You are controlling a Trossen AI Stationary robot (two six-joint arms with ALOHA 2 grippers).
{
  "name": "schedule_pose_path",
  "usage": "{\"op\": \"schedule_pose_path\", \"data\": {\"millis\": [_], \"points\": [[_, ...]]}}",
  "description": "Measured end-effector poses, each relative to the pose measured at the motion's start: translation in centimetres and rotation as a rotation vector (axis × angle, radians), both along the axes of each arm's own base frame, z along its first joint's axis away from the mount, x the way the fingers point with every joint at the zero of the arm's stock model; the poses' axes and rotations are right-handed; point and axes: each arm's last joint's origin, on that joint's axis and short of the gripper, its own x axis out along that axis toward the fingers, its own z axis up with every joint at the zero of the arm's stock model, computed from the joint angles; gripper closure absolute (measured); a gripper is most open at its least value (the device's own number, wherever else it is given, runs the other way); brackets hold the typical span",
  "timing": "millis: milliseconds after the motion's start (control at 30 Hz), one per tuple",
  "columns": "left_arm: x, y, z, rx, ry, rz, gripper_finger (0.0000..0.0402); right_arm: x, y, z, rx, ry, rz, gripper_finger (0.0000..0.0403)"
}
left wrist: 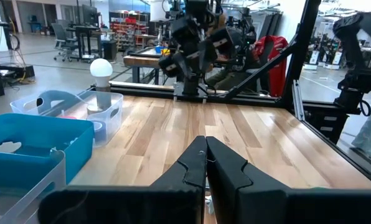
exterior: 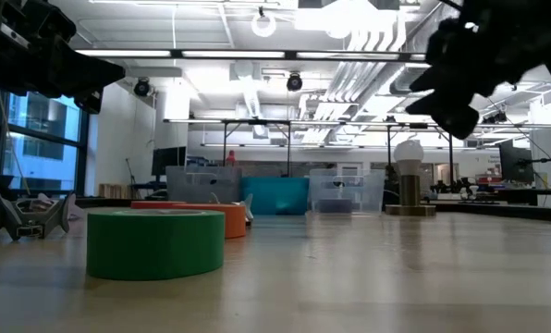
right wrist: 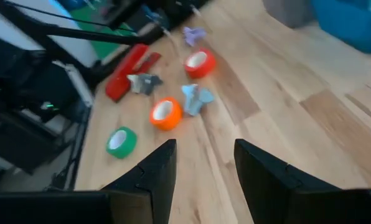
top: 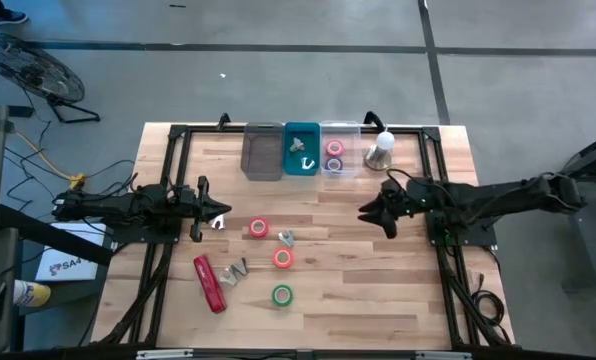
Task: Pick and place Stapler, Stapler remover, tape
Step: Put the red stapler into the black bin
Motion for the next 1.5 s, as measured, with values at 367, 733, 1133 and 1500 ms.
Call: {"op": "schedule_pose_path", "data": {"millis": [367,733,1133,1500], "points": [[0.0,0.0,0.0,0.0,0.0,0.0,0.0396,-3.6,0.4,-1.9,-0.11,-0.241,0.061,0.0249],[0.0,0.0,0.0,0.0,0.0,0.0,0.0396,-5.2,0.7,-2.4,-0.156,-0.37,0.171,0.0249],[0.0,0.0,0.0,0.0,0.0,0.0,0.0396,-6.0,0.7,-3.1,-0.283,-0.418,0.171,0.0249],[0.0,0.0,0.0,0.0,0.0,0.0,0.0396,-6.4,0.3,-3.6,-0.419,-0.361,0.063,0.0249]]}}
